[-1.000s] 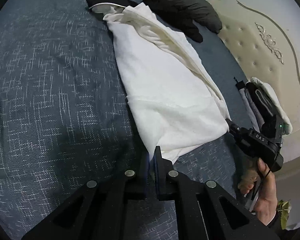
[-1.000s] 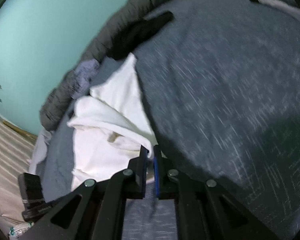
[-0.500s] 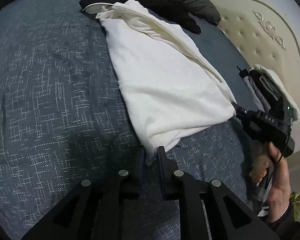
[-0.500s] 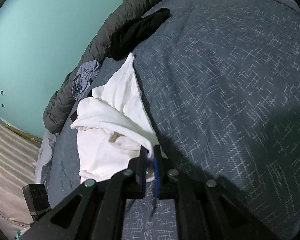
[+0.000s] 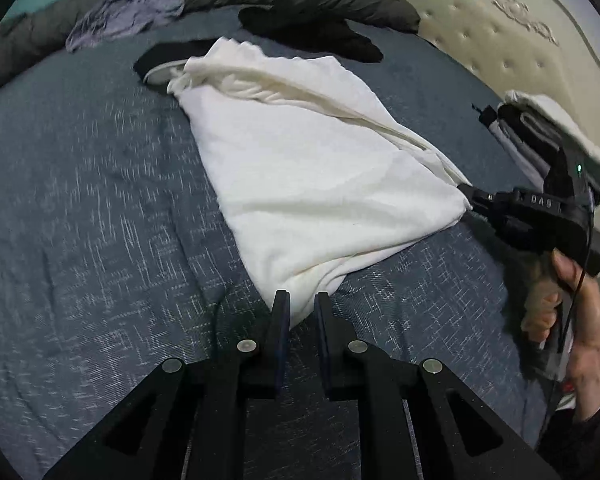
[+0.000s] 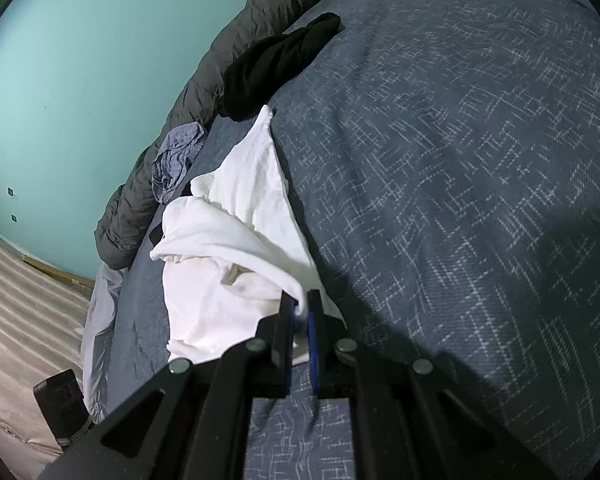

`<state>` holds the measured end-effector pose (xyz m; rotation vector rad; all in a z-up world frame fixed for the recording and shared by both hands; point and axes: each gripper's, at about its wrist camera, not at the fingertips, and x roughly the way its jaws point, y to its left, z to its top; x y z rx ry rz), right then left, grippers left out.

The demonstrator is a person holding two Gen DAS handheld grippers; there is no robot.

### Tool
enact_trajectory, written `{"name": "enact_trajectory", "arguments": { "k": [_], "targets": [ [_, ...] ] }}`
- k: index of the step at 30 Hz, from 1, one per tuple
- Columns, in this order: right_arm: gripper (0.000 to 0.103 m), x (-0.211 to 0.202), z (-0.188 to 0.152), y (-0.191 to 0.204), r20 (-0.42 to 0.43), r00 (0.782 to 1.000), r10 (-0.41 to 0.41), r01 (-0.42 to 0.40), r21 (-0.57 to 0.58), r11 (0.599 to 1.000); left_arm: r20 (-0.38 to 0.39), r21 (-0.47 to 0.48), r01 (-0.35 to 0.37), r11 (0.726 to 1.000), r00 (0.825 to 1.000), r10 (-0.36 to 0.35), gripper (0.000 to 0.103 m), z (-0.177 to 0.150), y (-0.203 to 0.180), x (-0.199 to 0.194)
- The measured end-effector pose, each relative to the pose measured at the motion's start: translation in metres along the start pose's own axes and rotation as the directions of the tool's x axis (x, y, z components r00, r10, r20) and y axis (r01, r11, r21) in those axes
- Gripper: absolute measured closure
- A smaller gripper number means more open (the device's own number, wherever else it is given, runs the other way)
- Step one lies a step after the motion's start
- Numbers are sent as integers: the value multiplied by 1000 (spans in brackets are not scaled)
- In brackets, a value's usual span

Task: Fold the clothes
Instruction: 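Lay the folded polo down and open both grippers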

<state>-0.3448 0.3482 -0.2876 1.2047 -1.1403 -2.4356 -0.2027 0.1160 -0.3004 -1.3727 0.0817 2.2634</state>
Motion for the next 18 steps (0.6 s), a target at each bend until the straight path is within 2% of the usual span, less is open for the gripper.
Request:
{"name": "enact_trajectory", "arguments": {
  "k": [4,7,10,11,12,18],
  "targets": [
    [98,-1,0,1,1,1000,1,-1,-4,1000,-20,32,-13,999,1000,13,89,2,-6,10],
    [98,-1,0,1,1,1000,1,-1,-5,1000,-20,94,-62,994,998,64,89,6,-12,20],
    [98,-2,-1,0,0,1000,3,-3,-7,1000,-27,119,-71,990,997,75,89,8,-11,28],
    [98,-2,-1,0,-1,1000,4,-4,-7,1000,-28,127,-74,989,997,78,90,8,-11,30],
    [98,-2,-1,-1,-2,1000,5,-5,-6,1000,-29,139,-74,987,996,79,101,8,-11,30],
    [98,-6,0,0,2,1000,15,-15,-3,1000,9,210,-80,974,997,80,102,3,-16,10]
  ]
}}
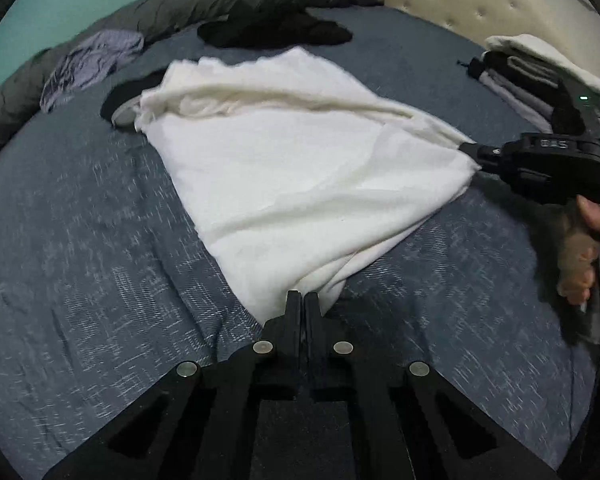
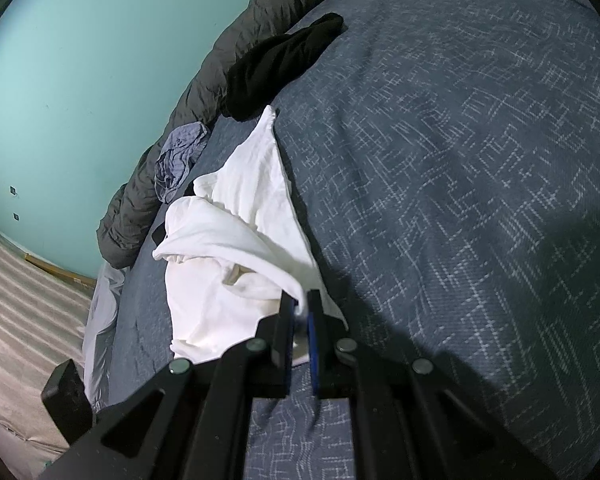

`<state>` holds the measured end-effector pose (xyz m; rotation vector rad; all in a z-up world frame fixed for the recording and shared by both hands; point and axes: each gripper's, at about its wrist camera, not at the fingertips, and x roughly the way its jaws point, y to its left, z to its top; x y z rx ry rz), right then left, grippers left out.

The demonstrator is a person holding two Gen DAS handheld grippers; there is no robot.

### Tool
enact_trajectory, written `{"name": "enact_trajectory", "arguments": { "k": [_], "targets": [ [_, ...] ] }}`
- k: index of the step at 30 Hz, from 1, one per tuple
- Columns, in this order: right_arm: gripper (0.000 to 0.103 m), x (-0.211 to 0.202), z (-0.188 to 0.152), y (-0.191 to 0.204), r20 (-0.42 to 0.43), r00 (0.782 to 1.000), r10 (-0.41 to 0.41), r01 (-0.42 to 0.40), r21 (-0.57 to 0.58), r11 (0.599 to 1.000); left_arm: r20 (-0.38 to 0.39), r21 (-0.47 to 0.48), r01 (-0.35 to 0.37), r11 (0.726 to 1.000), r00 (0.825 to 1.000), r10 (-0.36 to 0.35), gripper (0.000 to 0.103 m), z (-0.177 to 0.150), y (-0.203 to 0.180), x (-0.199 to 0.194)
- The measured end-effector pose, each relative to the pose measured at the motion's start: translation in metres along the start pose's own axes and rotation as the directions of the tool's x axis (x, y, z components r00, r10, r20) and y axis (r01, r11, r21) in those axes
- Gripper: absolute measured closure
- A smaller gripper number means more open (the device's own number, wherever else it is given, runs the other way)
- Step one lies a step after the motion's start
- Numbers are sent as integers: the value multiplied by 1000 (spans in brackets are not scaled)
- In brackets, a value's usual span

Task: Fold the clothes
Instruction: 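Lay the folded polo down and open both grippers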

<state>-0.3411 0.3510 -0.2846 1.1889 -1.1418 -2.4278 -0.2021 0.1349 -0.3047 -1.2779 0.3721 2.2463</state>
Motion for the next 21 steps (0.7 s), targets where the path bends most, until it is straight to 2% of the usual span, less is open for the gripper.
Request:
{"name": "enact_trajectory", "arguments": {
  "k": [3,7,12,21],
  "targets": [
    [98,-3,0,0,0,1000,12,-12,11,1000,-1,55,-18,998,1000,18,102,-9,-4,-9],
    [98,-1,-1,-4,-10,1000,-4,4,22,1000,-29,33,-13,999,999,14,102,-17,3,2],
    [98,2,-2,-8,-14,999,-34,34,22,999,-55,85,-24,996,998,29,102,-19,0,13],
    [98,-2,1,-13,5,1000,-17,17,37,999,-46,34,-3,999,999,4,100,-18,13,9]
  ]
}}
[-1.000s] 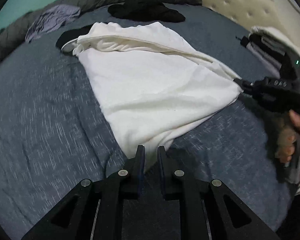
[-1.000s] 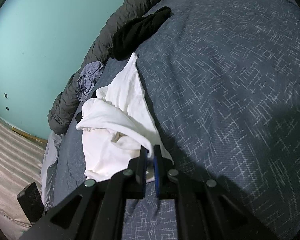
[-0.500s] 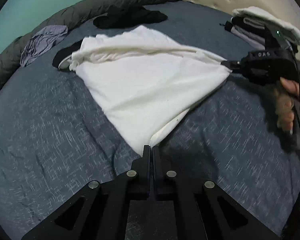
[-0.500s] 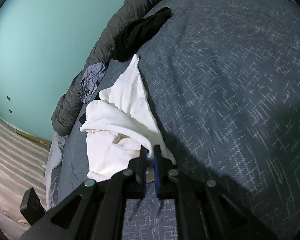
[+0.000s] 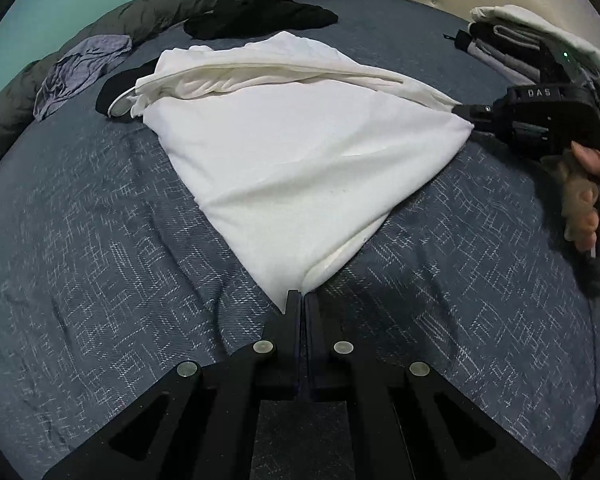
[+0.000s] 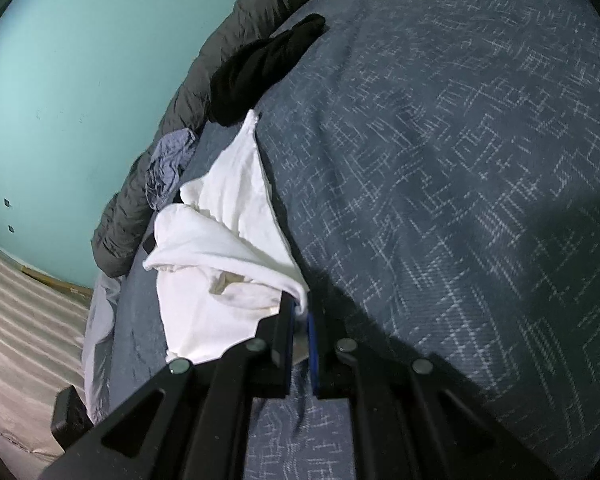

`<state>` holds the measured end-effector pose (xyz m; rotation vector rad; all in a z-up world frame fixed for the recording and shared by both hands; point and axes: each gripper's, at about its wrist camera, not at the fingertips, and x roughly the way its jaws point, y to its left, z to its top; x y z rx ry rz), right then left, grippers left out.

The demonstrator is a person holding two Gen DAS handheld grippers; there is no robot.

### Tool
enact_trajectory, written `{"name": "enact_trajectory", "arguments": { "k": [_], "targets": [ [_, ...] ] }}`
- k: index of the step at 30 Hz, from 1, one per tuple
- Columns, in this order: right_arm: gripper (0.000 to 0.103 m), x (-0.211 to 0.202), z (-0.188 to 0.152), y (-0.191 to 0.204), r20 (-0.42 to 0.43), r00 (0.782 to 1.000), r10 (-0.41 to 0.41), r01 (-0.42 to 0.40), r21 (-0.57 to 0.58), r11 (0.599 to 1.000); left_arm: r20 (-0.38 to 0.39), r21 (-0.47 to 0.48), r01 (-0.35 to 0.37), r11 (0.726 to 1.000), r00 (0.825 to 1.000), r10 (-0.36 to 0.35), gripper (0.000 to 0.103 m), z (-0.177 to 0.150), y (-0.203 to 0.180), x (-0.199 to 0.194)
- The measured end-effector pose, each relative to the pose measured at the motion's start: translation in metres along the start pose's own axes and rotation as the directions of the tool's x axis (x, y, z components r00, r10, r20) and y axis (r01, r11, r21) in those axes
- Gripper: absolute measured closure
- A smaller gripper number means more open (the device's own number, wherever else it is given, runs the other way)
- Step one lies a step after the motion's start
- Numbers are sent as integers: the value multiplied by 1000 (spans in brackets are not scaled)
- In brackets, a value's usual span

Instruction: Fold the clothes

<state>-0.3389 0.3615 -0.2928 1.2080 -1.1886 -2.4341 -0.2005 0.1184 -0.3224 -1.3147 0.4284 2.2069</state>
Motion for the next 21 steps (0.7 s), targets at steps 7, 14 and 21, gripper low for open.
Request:
{"name": "enact_trajectory", "arguments": {
  "k": [7,14,21],
  "targets": [
    [94,0,0,0,-18,1000,11,-11,-3,1000,80,-203,83,976,995,-68,60,-7,37,-22],
    [85,-19,1,3,38,998,-49,51,-56,997,184,-400,37,916,982,41,56,-40,80,-39],
    [76,-36,-10,32,83,995,-56,71,-188,980,191,-503,39,863,979,67,39,-68,119,-40]
  ]
}}
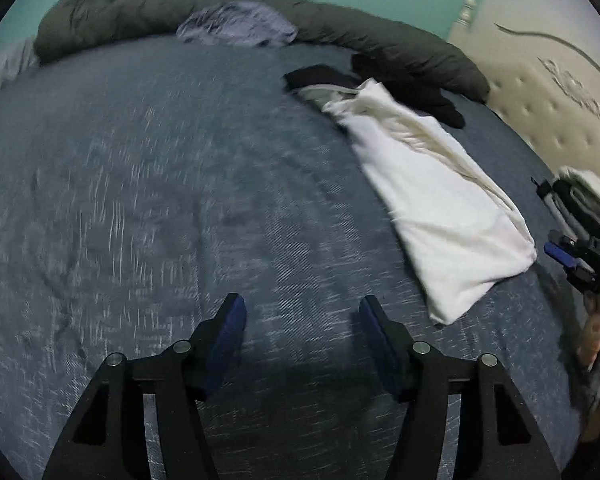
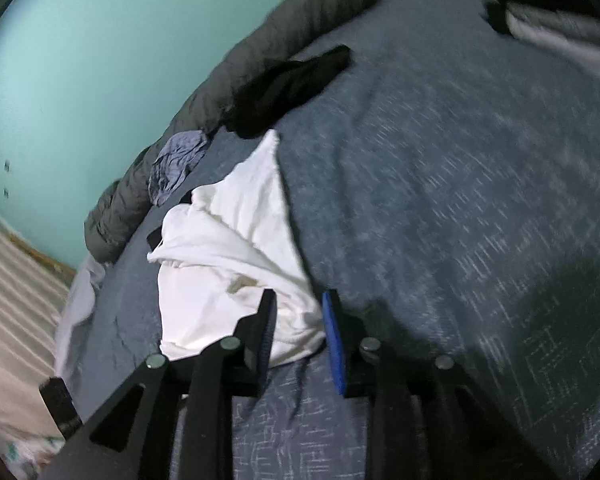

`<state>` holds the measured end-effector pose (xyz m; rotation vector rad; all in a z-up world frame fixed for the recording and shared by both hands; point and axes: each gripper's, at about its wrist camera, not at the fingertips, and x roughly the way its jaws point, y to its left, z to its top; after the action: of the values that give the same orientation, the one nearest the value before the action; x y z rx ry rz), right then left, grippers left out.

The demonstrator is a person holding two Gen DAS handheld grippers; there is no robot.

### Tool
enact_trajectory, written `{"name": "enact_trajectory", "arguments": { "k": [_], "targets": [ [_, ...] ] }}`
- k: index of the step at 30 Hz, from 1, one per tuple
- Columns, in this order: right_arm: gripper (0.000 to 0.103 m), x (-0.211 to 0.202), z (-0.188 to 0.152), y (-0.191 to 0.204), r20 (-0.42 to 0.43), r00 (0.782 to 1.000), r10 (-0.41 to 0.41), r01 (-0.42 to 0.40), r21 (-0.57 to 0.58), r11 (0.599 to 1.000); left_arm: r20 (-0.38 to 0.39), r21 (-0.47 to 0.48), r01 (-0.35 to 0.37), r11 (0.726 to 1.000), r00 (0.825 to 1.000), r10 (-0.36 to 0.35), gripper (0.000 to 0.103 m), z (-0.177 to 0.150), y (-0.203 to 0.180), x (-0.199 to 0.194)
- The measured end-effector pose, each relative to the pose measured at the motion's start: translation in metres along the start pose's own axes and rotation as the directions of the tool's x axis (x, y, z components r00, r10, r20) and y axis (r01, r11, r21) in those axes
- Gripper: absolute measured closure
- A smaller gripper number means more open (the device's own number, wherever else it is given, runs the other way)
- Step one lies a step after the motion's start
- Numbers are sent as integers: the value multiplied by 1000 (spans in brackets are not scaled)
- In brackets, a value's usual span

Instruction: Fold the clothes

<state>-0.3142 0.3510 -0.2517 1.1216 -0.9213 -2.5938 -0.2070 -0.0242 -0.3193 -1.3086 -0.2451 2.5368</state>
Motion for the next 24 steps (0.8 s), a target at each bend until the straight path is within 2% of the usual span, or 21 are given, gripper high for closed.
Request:
{"name": "enact_trajectory", "arguments": {
  "k": [3,5,6,7,11,14,19,24],
  "targets": [
    [73,4,-6,27,-10,1000,22,-23,-76,997,3,-5,7,1000,1000,-7,39,3,4,-3],
    [71,11,-9,49,-22,1000,21,-24,-145,989,5,3,8,1000,1000,-8,36,7,4,-2],
    [71,16,-9,59,-31,999,16,-21,-176,984,4,13,8,1000,1000,-8,31,7,4,-2],
    [69,22,-9,71,-44,999,10,-19,-214,977,0,16,5,1000,1000,-5,27,7,5,-2],
    [57,52,0,119,-88,996,-17,-16,-361,932,-18,-10,9,1000,1000,-9,25,3,11,0],
    [54,81,9,158,-118,992,-46,-17,-482,876,-25,-19,8,1000,1000,-9,25,6,16,4],
    [54,136,20,212,-123,977,-172,50,-654,755,-36,-18,10,1000,999,-11,19,6,17,10],
    [54,168,22,245,-129,970,-206,40,-751,659,-36,-2,5,1000,999,-5,17,4,14,9]
  ]
}}
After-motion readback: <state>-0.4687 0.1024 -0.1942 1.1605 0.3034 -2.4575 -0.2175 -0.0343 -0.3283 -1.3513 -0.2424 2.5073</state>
